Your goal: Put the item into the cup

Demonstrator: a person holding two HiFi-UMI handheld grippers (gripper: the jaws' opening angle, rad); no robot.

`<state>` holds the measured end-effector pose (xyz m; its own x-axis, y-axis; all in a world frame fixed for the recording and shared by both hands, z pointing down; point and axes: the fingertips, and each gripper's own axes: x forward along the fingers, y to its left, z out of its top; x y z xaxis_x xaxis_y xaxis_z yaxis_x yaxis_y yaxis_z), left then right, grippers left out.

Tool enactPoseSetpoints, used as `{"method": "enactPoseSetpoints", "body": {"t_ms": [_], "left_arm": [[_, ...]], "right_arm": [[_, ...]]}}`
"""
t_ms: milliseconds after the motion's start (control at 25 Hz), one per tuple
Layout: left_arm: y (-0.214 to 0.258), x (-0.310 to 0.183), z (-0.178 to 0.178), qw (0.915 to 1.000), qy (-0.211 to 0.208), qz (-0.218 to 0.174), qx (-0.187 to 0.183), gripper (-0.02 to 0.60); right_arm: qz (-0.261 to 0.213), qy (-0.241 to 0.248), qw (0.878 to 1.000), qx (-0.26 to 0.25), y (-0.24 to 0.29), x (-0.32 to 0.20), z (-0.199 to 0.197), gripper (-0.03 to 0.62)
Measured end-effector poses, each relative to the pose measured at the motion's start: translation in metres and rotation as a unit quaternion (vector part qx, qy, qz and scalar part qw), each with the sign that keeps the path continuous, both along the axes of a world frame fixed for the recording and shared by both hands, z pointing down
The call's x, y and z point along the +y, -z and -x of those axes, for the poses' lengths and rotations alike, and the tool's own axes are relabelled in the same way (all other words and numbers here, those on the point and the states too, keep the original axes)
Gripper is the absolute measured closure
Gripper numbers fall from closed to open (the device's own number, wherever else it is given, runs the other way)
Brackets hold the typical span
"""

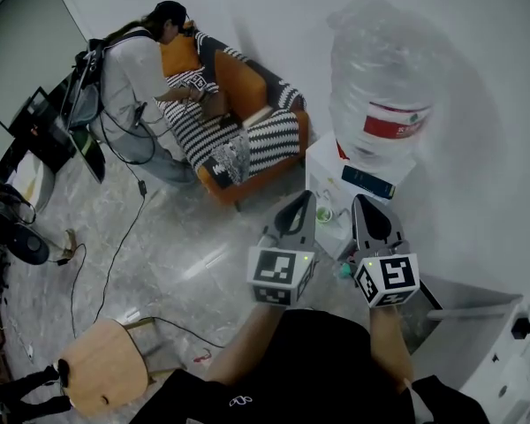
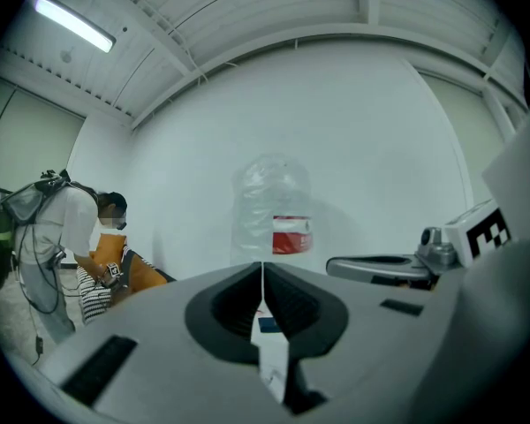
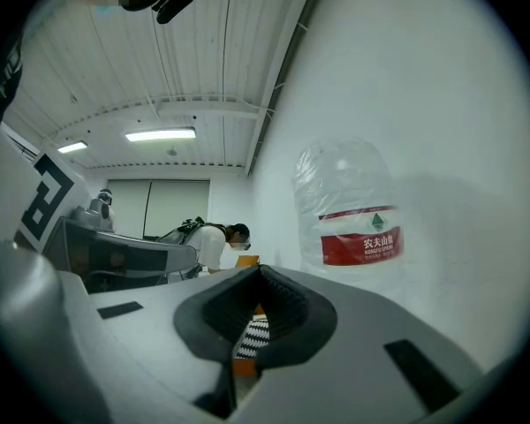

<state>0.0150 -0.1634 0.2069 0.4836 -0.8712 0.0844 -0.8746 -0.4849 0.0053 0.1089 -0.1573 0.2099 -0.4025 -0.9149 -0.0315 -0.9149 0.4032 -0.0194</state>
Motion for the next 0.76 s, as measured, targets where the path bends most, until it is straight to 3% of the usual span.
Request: {"method": "enactPoseSetpoints", "body": {"t_ms": [760], "left_arm": [[-0.006, 0.006, -0.014, 0.9999, -0.012, 0.005, 0.007, 0.568]], "right_arm": [[0.000, -0.004, 1.000, 0.010, -0.003, 0.008, -0.011, 0.585]]}}
